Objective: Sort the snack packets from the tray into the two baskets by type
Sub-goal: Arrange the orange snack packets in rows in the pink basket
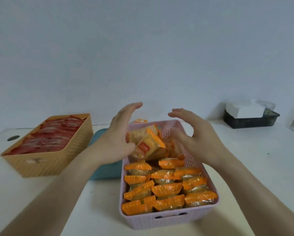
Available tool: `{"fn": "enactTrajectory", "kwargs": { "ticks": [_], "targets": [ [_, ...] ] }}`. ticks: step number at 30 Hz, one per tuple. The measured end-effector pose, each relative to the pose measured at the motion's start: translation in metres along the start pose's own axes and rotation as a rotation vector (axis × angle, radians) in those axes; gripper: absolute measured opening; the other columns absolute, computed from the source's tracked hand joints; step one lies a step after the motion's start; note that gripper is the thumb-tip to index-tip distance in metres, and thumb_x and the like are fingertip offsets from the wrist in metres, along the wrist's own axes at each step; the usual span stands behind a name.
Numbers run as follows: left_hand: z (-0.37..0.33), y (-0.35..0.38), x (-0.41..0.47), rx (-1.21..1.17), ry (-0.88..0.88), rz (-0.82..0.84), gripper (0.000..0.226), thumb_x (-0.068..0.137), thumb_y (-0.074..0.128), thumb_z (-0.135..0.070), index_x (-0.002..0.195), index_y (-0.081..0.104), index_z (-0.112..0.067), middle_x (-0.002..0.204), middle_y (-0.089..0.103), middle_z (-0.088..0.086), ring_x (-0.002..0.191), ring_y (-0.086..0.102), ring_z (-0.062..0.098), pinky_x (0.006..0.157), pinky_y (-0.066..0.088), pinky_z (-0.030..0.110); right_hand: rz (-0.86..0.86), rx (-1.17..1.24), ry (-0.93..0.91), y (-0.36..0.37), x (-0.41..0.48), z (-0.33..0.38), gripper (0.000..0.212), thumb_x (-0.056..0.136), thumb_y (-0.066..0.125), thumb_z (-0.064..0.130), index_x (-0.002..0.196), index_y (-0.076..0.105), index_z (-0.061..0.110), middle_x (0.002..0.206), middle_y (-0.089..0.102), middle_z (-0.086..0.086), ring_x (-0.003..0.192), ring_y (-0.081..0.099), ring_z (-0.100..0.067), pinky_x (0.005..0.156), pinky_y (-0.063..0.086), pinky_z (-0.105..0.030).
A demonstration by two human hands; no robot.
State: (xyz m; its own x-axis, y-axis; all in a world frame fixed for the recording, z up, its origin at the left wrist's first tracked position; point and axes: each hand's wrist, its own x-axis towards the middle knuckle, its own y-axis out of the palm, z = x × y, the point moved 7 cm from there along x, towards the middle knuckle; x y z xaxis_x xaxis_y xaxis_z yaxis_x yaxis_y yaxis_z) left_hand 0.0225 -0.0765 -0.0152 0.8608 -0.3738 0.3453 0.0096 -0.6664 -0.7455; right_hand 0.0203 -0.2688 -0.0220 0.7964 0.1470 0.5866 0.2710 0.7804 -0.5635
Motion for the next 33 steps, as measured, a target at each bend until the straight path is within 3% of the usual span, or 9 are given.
{"fn": "enactTrajectory", "kwargs": {
  "ticks": [3,6,9,12,16,21,26,29,33],
  "targets": [
    [-0.012,-0.018,-0.008,0.026,0.043,-0.193,0.047,0.082,0.054,-0.02,0.124,0.048,-0.041,0.127,0.053,-0.017,0.112,0.052,-0.001,0.09,0.042,0.015,0.081,0.065,0.046,-0.01,0.0,0.005,0.02,0.092,0.061,0.023,0.108,0.068,0.034,0.106,0.067,0.022,0.096,0.062,0.004,0.081,0.053,-0.016],
    [-0.016,0.0,-0.014,0.084,0.043,0.061,0.031,0.09,0.059,-0.012,0.102,0.068,-0.039,0.094,0.069,-0.019,0.09,0.062,-0.003,0.074,0.047,0.01,0.386,-0.034,0.035,-0.004,-0.005,0.019,0.017,0.088,0.064,0.037,0.104,0.069,0.037,0.097,0.07,0.017,0.088,0.065,0.001,0.079,0.056,-0.024],
    [-0.023,0.022,-0.012,0.293,0.086,0.238,0.019,0.09,0.063,-0.028,0.102,0.072,-0.039,0.094,0.067,-0.027,0.09,0.061,-0.006,0.08,0.049,0.014,0.718,-0.281,0.039,0.014,-0.016,0.025,0.027,0.087,0.061,0.05,0.114,0.064,0.044,0.1,0.066,0.021,0.091,0.062,0.0,0.081,0.054,-0.024],
    [-0.029,0.041,-0.001,0.441,0.12,0.369,0.019,0.092,0.057,-0.029,0.101,0.074,-0.03,0.095,0.071,-0.017,0.088,0.062,0.0,0.08,0.05,0.022,0.876,-0.466,0.001,0.028,-0.02,0.031,0.027,0.093,0.053,0.047,0.118,0.063,0.04,0.106,0.066,0.015,0.093,0.061,-0.005,0.082,0.052,-0.025],
    [-0.024,0.069,0.012,0.623,0.122,0.584,0.02,0.087,0.053,-0.027,0.081,0.069,-0.016,0.079,0.067,0.0,0.077,0.06,0.017,0.072,0.053,0.038,0.883,-0.577,-0.056,0.038,-0.016,0.034,0.027,0.095,0.049,0.043,0.113,0.067,0.033,0.104,0.069,0.008,0.091,0.063,-0.01,0.083,0.054,-0.029],
    [-0.028,0.084,0.027,0.742,0.074,0.699,0.017,0.091,0.055,-0.021,0.093,0.068,-0.01,0.085,0.064,0.003,0.081,0.058,0.021,0.069,0.049,0.032,0.678,-0.651,-0.103,0.036,-0.006,0.025,0.023,0.093,0.051,0.025,0.1,0.073,0.022,0.098,0.072,0.001,0.088,0.064,-0.017,0.079,0.054,-0.033],
    [-0.02,0.095,0.026,0.779,0.094,0.806,0.029,0.088,0.062,-0.041,0.104,0.072,-0.019,0.094,0.069,-0.002,0.089,0.061,0.02,0.082,0.054,0.039,0.523,-0.574,-0.064,0.023,-0.001,0.014,0.023,0.089,0.051,0.018,0.096,0.073,0.021,0.095,0.072,-0.001,0.084,0.063,-0.02,0.078,0.054,-0.039],
    [-0.021,0.103,0.024,0.859,0.144,0.824,0.027,0.089,0.06,-0.04,0.102,0.065,-0.017,0.096,0.066,0.001,0.089,0.06,0.024,0.079,0.054,0.039,0.462,-0.569,-0.043,0.014,0.004,0.009,0.023,0.085,0.05,0.012,0.089,0.072,0.013,0.089,0.07,-0.006,0.079,0.06,-0.023,0.074,0.052,-0.044],
    [-0.028,0.105,0.025,0.864,0.218,0.756,0.017,0.089,0.059,-0.036,0.08,0.053,-0.023,0.081,0.058,-0.003,0.079,0.057,0.021,0.072,0.054,0.038,0.463,-0.542,-0.018,0.012,0.001,0.008,0.023,0.086,0.048,0.01,0.085,0.071,0.016,0.084,0.068,-0.004,0.077,0.06,-0.022,0.073,0.053,-0.044]
  ]
}}
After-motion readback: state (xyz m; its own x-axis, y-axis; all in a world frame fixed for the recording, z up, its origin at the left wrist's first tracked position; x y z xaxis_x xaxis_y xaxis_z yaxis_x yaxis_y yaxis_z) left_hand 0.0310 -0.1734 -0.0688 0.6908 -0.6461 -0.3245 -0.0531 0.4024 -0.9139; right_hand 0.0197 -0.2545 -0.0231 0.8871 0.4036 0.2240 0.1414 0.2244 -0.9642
